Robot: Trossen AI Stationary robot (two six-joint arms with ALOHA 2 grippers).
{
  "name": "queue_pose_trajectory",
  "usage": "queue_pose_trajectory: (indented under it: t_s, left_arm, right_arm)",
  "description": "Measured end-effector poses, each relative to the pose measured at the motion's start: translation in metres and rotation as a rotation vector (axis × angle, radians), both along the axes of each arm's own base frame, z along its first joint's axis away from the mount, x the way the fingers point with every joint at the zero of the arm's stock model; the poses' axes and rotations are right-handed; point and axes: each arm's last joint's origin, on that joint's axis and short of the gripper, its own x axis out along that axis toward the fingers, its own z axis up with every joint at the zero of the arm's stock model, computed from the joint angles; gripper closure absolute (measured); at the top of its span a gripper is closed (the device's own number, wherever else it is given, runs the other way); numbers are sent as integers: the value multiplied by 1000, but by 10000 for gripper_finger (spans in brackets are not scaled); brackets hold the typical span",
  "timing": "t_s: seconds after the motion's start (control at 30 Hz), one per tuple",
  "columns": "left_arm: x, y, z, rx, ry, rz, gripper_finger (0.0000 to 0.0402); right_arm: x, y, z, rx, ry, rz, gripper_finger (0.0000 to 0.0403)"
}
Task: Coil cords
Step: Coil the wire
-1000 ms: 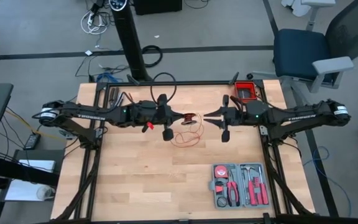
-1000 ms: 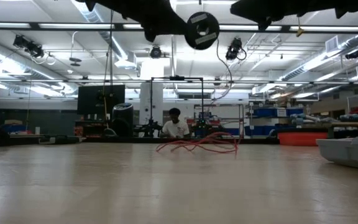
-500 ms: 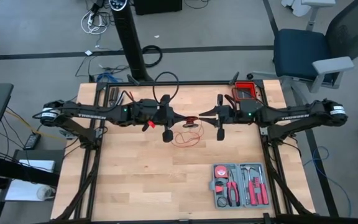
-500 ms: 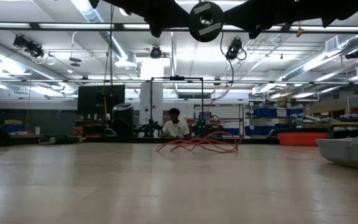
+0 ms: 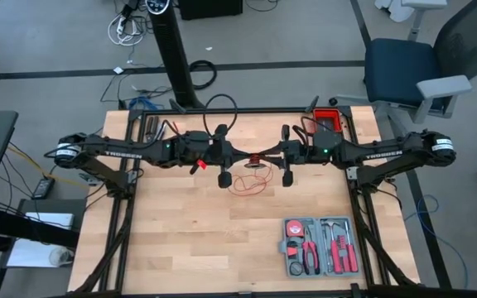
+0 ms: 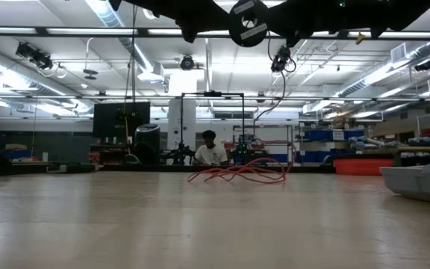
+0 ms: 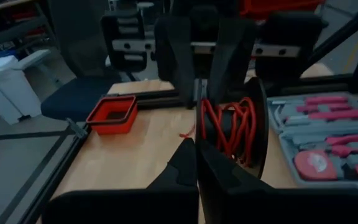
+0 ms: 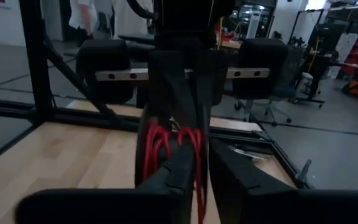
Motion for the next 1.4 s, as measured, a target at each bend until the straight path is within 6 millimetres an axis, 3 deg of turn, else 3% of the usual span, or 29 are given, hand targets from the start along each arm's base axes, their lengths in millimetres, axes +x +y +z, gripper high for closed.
queue_pose_trajectory:
  t_s: [0.1,0.27,0.53,0.67,0.9,1.4]
  left_arm:
    - [0,0,-3,1,17,6,401]
    - [1,1,-2,9,7,59,384]
    - [-1,4,-1,12,14,176,276]
    - [-2,4,-3,-10,22,167,242]
    - [18,1,-17,-86,-26,64,234]
    - [55,4,-48,-150,-204,84,234]
  right_arm:
    - [4,0,-1,-19,12,3,390]
    - [3,-1,2,-19,-6,-8,397]
    - [-12,1,20,-30,-72,2,401]
    - [-22,3,31,-37,-134,21,401]
    - [-24,2,45,-111,-285,-10,402]
    - [-11,3,42,-150,-353,-21,402]
